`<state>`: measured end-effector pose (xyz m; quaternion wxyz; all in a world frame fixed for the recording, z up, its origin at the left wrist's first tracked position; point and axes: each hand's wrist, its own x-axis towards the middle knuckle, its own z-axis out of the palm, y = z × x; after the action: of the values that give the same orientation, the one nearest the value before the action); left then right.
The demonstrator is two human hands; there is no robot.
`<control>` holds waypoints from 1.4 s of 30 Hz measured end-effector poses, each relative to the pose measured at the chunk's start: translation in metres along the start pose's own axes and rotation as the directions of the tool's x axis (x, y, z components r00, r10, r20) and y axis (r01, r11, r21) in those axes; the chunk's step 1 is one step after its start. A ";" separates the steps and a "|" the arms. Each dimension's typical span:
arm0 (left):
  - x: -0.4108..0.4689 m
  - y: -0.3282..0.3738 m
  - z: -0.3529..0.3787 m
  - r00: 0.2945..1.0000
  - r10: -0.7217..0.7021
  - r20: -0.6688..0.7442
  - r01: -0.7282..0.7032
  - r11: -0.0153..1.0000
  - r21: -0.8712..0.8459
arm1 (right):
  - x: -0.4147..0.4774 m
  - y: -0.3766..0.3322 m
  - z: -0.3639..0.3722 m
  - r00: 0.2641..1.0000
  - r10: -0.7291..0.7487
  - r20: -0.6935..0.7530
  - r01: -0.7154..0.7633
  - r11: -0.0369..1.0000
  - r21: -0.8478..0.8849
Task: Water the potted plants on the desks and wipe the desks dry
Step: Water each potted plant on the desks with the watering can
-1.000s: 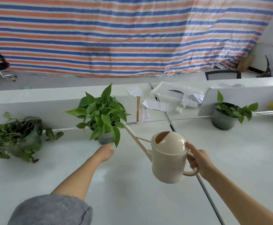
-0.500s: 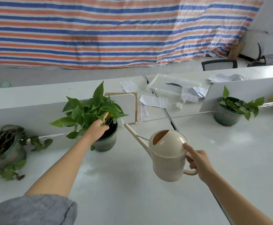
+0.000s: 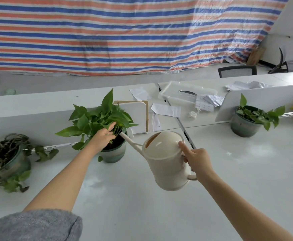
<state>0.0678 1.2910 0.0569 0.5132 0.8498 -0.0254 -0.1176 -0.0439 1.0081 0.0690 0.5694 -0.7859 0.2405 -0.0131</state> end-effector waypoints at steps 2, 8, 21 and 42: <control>-0.002 0.000 -0.001 1.000 -0.008 0.001 0.008 1.000 -0.014 | 0.002 -0.002 0.002 1.000 -0.007 0.000 0.007 0.999 -0.039; -0.005 0.001 -0.008 0.999 -0.030 0.011 0.030 0.999 0.029 | 0.001 -0.003 0.001 0.991 -0.126 -0.038 0.118 0.979 -0.168; -0.004 0.004 -0.010 1.000 -0.030 -0.004 0.030 0.996 0.086 | -0.015 0.004 0.021 0.978 -0.210 0.016 0.209 0.958 -0.196; -0.006 0.000 -0.010 1.000 -0.021 0.017 0.019 0.995 0.100 | 0.009 -0.018 0.006 0.956 -0.280 -0.087 0.236 0.911 -0.339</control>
<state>0.0644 1.3003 0.0625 0.4686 0.8735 -0.0273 -0.1288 -0.0279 1.0145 0.0811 0.4081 -0.8911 0.1709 -0.1011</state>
